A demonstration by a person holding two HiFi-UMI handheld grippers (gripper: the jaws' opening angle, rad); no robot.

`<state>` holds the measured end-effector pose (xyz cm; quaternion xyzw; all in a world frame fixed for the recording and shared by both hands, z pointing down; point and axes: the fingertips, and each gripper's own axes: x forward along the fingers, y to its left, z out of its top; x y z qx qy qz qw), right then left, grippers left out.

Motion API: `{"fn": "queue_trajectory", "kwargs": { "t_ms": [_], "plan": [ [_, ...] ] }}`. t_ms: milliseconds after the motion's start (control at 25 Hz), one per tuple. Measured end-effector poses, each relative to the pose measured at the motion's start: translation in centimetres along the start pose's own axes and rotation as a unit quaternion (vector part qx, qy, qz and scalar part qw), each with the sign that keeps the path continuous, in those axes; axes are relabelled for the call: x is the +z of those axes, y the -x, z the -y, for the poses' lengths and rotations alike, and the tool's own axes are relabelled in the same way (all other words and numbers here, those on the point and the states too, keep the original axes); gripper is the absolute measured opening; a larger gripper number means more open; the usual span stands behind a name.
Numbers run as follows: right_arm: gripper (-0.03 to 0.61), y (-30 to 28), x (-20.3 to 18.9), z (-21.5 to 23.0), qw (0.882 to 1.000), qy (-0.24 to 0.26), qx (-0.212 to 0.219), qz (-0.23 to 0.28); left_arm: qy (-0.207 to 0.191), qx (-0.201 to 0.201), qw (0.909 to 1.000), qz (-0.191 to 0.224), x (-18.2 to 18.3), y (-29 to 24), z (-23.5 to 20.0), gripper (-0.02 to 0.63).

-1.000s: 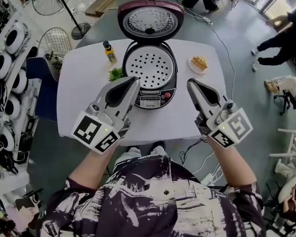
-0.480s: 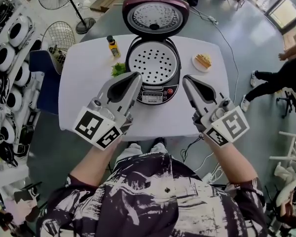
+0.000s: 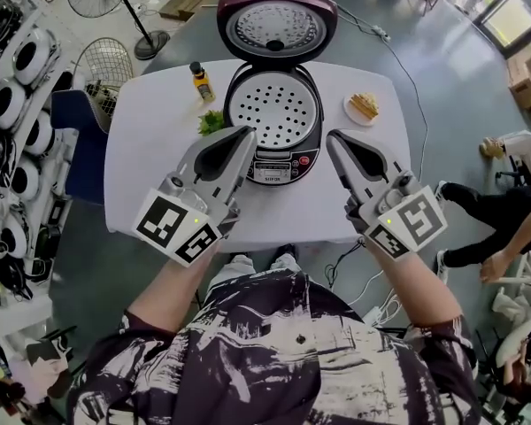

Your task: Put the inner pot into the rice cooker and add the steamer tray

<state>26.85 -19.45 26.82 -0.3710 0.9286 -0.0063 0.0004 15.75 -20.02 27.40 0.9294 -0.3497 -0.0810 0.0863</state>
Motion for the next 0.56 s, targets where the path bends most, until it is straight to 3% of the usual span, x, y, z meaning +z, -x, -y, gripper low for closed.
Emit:
{"fn": "queue_trajectory", "kwargs": {
  "t_ms": [560],
  "plan": [
    [-0.005,-0.08,0.2,-0.25,1.0,0.005,0.009,0.0,0.0,0.003,1.0,0.001,-0.12,-0.02,0.19,0.005]
  ]
}}
